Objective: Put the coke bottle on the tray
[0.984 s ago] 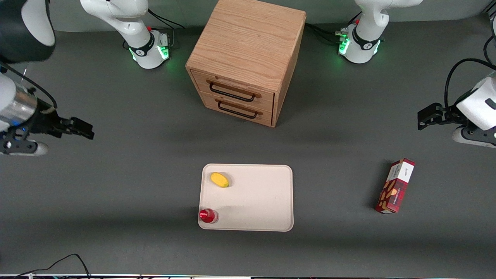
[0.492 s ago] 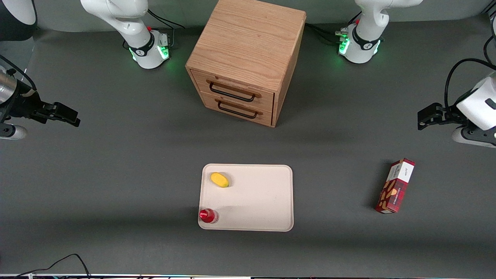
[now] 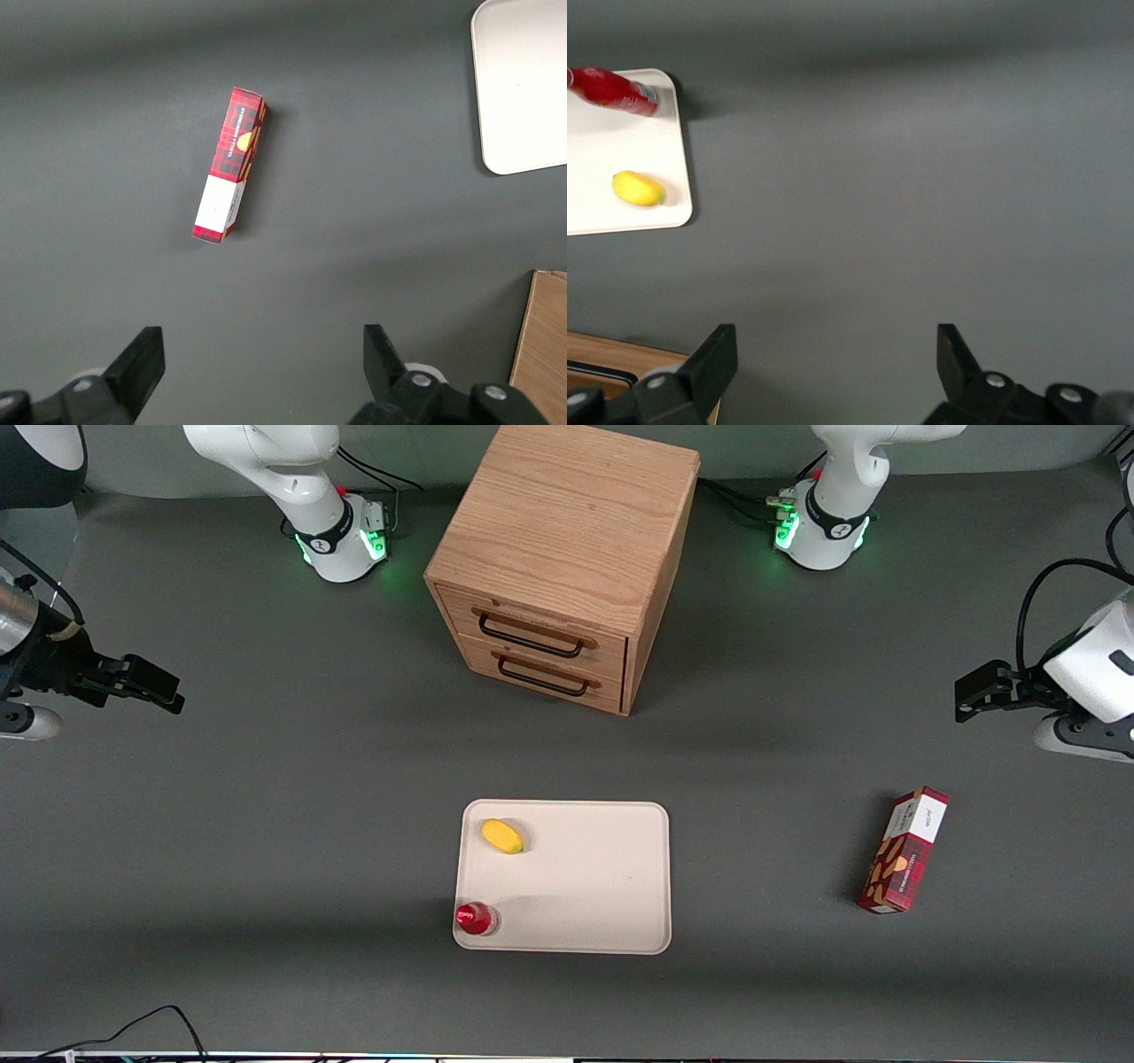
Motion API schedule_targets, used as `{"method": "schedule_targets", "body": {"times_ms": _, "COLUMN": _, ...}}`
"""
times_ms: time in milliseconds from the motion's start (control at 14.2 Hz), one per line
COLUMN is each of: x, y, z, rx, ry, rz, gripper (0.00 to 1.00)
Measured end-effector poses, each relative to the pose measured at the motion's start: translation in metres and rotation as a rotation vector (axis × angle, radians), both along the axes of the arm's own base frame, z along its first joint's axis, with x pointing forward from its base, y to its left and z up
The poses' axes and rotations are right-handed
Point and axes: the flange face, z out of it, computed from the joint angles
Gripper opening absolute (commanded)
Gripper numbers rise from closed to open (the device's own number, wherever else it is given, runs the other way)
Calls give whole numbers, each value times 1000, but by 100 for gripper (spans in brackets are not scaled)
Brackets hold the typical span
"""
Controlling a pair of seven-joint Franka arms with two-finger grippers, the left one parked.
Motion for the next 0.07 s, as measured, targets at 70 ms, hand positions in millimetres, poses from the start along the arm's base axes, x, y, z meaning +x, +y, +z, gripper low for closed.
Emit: {"method": "schedule_targets", "body": {"times_ms": 70, "x": 0, "y": 0, "z": 3, "rx": 1, "ry": -6, "rz": -1, "gripper": 100}}
